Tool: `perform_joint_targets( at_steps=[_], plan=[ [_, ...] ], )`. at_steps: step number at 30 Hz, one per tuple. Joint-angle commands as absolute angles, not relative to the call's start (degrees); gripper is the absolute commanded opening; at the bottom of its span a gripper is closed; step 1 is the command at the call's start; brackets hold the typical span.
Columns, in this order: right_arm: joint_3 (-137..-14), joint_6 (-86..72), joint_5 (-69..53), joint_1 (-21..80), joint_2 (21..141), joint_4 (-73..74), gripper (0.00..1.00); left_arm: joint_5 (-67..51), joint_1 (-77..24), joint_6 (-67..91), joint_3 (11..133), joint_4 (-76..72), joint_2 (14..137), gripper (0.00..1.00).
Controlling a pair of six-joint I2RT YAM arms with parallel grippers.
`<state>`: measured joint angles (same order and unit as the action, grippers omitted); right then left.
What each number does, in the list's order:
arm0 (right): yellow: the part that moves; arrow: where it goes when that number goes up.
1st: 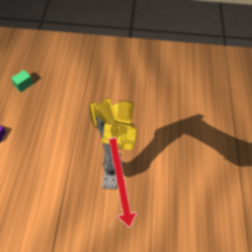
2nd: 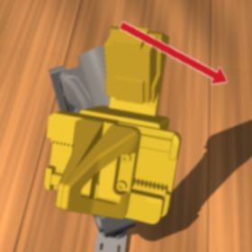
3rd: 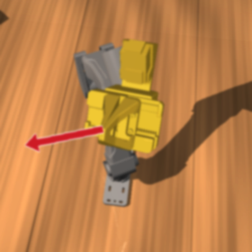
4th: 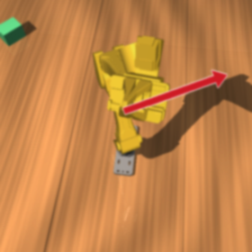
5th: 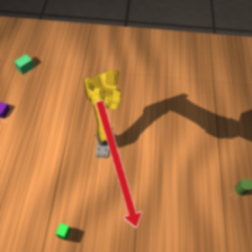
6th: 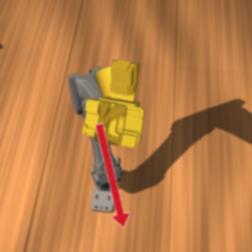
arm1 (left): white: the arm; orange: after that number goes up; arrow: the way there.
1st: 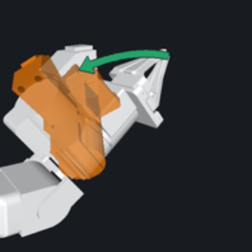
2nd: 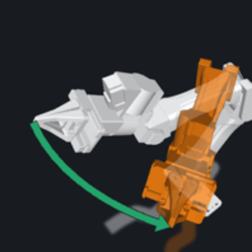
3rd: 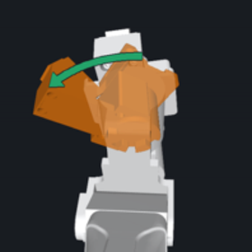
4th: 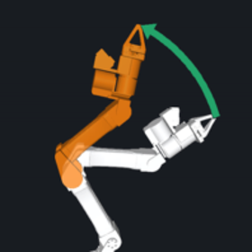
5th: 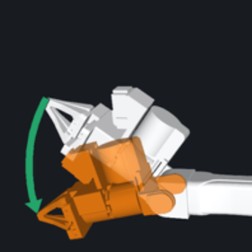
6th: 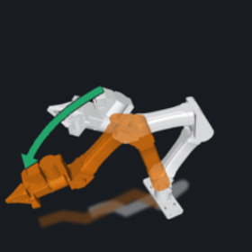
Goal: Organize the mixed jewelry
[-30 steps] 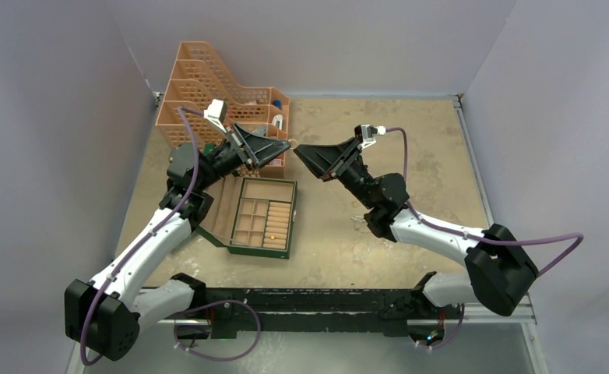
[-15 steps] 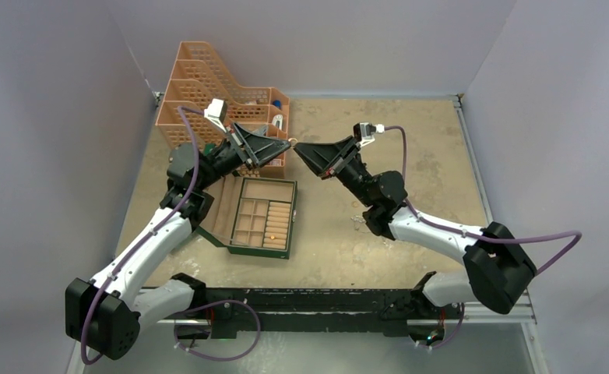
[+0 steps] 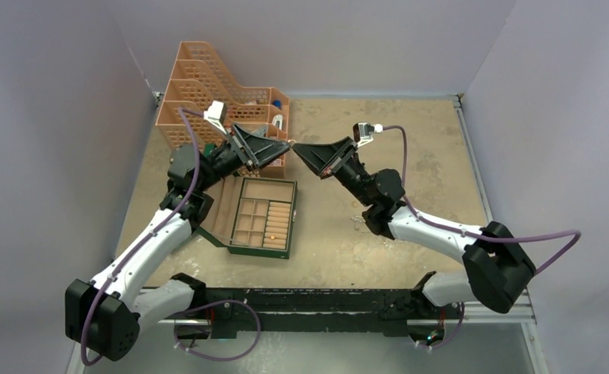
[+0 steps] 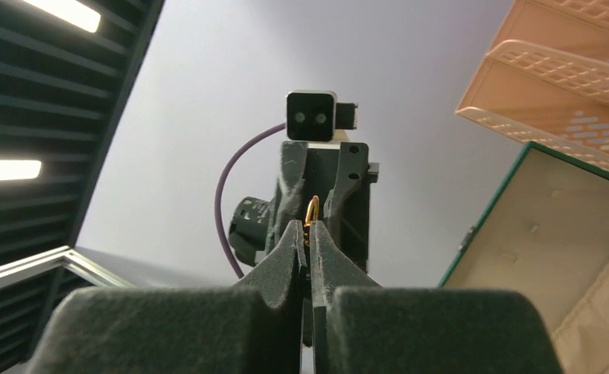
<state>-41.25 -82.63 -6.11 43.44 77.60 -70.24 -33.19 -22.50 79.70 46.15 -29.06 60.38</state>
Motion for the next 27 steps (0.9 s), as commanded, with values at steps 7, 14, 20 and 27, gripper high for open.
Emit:
perform_joint_targets(
  at_steps=[7,14,20,27],
  plan=[
    [-46.93,-57.87,-8.49,42.31,69.55,-43.46,0.00,-11.87,-22.32,58.18,47.96,2.17,45.44,0.68],
    [-57.14,-26.40,-16.09,42.44,71.02,-20.29,0.00,-0.81,-22.32,38.97,56.06,19.65,42.54,0.74],
    [-68.05,-5.86,-23.40,45.42,79.09,0.09,0.00,14.31,-22.32,34.97,61.38,27.20,41.54,0.75],
    [-77.41,5.94,-18.65,52.76,90.31,18.22,0.00,27.37,-22.32,30.20,59.93,27.38,39.20,0.78]
  ],
)
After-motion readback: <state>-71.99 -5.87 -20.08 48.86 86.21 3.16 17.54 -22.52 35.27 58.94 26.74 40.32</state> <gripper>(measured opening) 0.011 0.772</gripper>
